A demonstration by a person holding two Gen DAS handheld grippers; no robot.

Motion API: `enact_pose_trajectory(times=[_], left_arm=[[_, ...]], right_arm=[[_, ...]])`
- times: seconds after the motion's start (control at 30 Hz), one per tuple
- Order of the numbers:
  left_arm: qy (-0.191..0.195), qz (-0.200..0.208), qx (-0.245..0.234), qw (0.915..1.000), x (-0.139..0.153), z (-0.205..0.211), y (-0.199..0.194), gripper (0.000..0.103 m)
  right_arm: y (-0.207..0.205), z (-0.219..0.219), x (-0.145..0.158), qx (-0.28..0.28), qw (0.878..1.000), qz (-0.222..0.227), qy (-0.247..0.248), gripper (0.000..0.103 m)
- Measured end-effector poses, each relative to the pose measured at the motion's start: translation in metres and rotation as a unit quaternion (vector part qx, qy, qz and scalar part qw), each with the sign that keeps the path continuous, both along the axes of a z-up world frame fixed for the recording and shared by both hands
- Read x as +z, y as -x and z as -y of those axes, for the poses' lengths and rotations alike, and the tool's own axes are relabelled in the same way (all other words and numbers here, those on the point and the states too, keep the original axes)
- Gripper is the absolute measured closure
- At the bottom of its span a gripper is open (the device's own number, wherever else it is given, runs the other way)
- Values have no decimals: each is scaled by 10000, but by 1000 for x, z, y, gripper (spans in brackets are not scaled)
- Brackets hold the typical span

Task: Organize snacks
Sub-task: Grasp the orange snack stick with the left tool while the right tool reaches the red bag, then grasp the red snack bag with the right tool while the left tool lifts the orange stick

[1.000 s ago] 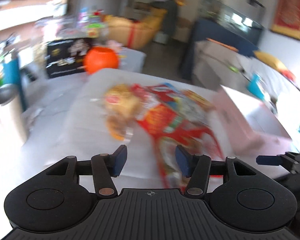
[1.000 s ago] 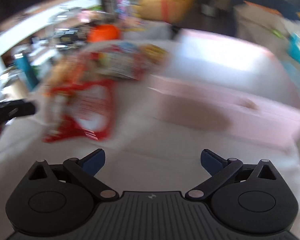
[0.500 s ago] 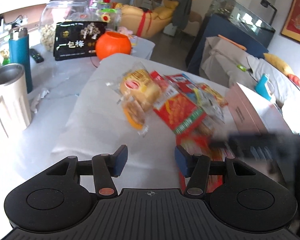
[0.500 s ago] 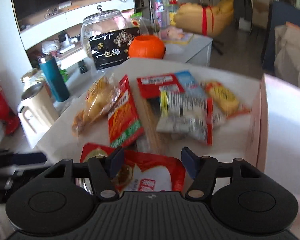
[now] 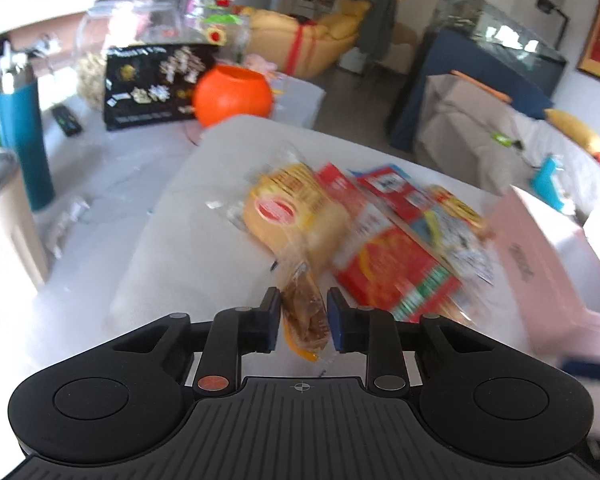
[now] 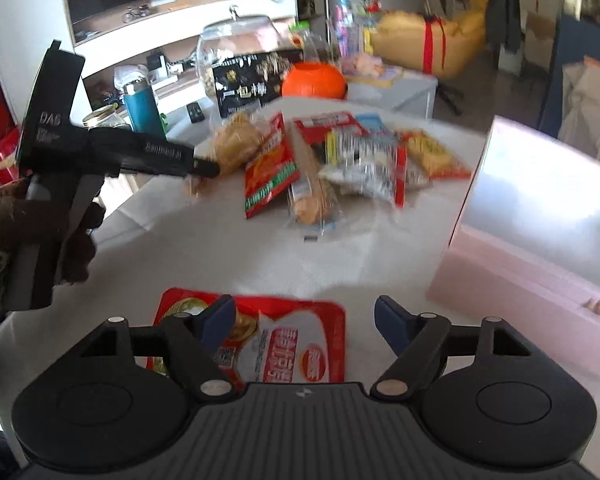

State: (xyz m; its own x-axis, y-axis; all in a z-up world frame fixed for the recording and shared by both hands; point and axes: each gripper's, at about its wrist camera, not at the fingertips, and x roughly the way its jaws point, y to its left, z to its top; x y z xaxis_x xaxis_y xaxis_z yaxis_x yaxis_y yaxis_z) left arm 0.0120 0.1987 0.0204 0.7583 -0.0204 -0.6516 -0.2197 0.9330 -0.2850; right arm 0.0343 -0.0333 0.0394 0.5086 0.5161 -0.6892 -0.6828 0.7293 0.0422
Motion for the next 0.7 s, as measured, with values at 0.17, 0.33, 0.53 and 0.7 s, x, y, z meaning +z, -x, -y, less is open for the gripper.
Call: enact_pose_trajectory(times=[0.17,0.33,0.53,0.7], left_arm=[[76,-67,-254,9996,1,4,36,79],[221,-155,-416,9988,-6,5,64,79],[327,-68,-651,9973,-3,9,67,79],[217,19,-1288,9914,0,36,62,79]], right_arm=[[-13,-22,6,32,9996,289,58,26],[-19,-48,7,305,9984,441,176,26],[-19,-36,-4,263,9994,-133,207,26],[9,8,-1,281,9991,-241,216,24]])
